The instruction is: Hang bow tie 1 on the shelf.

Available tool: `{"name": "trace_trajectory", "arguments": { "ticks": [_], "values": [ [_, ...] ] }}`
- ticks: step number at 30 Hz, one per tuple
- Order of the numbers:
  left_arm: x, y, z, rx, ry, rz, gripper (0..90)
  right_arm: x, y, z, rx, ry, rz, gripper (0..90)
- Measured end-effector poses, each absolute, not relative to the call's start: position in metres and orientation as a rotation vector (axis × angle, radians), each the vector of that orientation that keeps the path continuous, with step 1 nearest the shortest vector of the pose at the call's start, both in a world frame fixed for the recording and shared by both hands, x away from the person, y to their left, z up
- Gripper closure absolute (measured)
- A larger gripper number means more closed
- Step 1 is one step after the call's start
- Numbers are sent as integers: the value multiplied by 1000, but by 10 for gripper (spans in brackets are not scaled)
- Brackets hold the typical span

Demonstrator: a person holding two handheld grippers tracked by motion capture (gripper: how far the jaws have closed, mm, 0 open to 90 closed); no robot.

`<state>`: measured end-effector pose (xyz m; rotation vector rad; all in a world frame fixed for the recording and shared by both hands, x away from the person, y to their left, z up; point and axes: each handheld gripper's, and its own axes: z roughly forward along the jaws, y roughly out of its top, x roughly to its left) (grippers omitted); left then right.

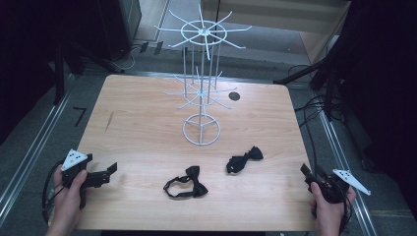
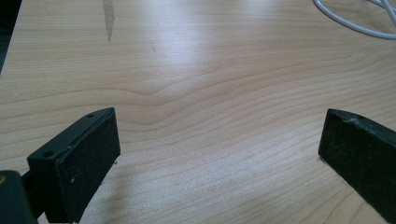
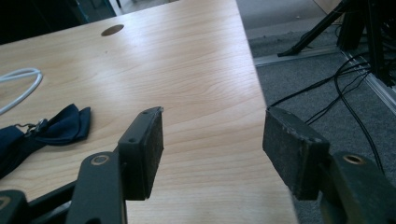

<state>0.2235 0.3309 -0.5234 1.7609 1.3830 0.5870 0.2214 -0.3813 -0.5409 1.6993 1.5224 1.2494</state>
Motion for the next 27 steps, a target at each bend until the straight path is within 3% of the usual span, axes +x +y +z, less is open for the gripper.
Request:
{"name": "trace_trajectory", "arguments": {
  "ticks": [27],
  "values": [
    [223,331,-523,1761,1377,585,0,237,-322,-532,1579,1668,1261,397]
  ]
}}
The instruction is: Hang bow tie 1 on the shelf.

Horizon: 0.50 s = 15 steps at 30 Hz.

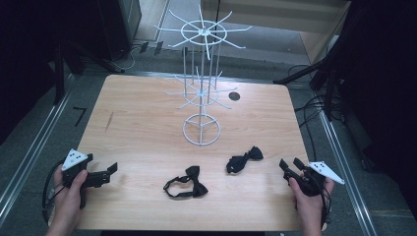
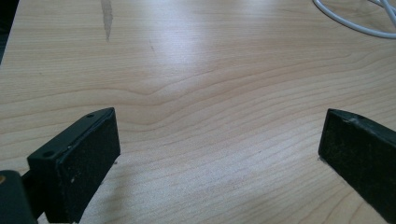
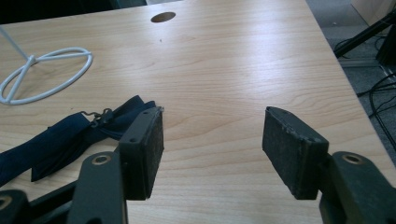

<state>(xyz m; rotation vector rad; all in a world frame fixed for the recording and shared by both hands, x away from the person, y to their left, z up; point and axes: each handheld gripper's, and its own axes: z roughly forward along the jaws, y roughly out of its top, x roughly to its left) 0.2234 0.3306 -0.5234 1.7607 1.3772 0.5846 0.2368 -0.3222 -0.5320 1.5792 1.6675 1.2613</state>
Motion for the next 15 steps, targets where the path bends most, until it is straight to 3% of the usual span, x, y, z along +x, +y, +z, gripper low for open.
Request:
{"name": "trace_trajectory", "arguments": {
  "ticks": [15],
  "values": [
    [223,330,-523,1761,1379,587,0,243,-294,-534,1536,1763,1284,442]
  ]
}}
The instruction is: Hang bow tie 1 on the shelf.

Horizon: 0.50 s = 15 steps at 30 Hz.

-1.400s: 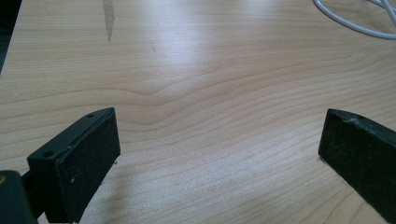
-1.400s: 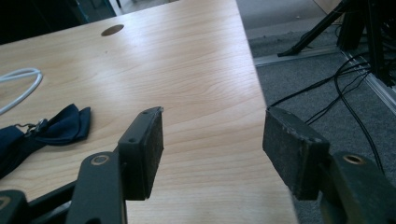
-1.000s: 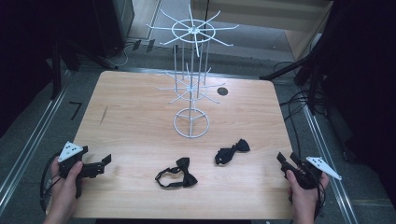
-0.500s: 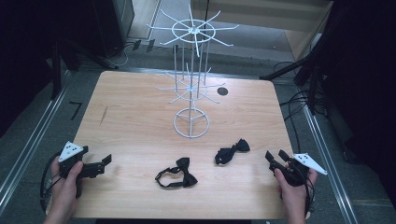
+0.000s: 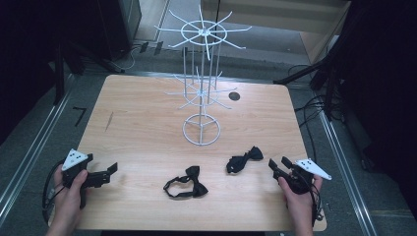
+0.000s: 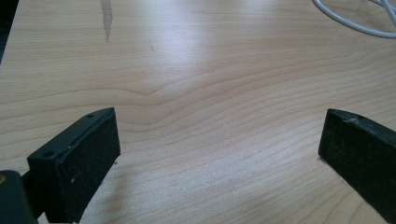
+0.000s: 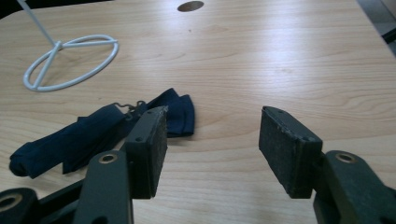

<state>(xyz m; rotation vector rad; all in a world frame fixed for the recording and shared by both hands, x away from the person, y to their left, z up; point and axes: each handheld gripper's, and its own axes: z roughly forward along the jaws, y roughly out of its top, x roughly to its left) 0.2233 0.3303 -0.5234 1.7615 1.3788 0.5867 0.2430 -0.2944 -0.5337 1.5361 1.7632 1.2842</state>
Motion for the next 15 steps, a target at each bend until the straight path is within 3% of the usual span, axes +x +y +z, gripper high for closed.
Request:
{"name": "trace_trajectory", "arguments": {
  "ticks": [15],
  "values": [
    [223,330,-523,1764,1374,587,0,243,-260,-529,1492,1866,1370,497]
  ]
}}
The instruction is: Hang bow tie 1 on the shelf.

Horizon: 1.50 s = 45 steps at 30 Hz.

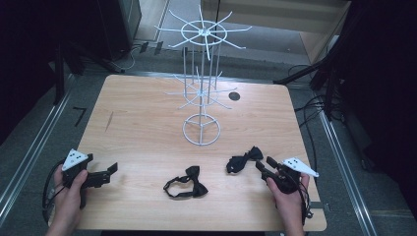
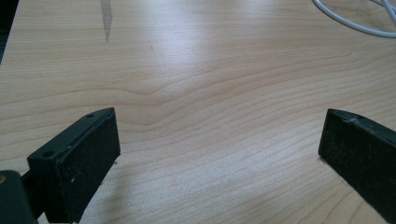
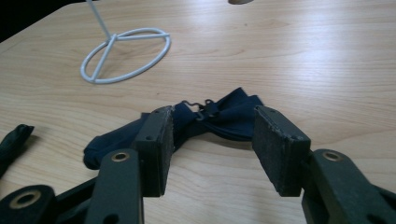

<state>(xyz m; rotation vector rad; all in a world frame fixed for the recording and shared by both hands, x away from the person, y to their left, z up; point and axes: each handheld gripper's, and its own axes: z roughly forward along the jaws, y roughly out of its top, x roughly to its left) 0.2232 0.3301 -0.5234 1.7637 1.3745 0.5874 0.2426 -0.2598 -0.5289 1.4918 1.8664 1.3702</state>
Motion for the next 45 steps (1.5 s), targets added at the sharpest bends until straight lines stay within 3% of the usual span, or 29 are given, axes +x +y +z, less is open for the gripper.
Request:
{"name": "trace_trajectory", "arguments": {
  "ticks": [26,34,42,45],
  "values": [
    [223,330,-523,1762,1373,590,0,249,-205,-536,1566,1936,1312,510],
    [223,330,-523,1764,1372,590,0,254,-214,-545,1700,1983,1281,633],
    [223,330,-523,1764,1371,592,0,254,-218,-545,1717,2016,1265,886],
    [223,330,-523,1764,1371,593,0,252,-219,-542,1705,2007,1282,900]
  ]
}}
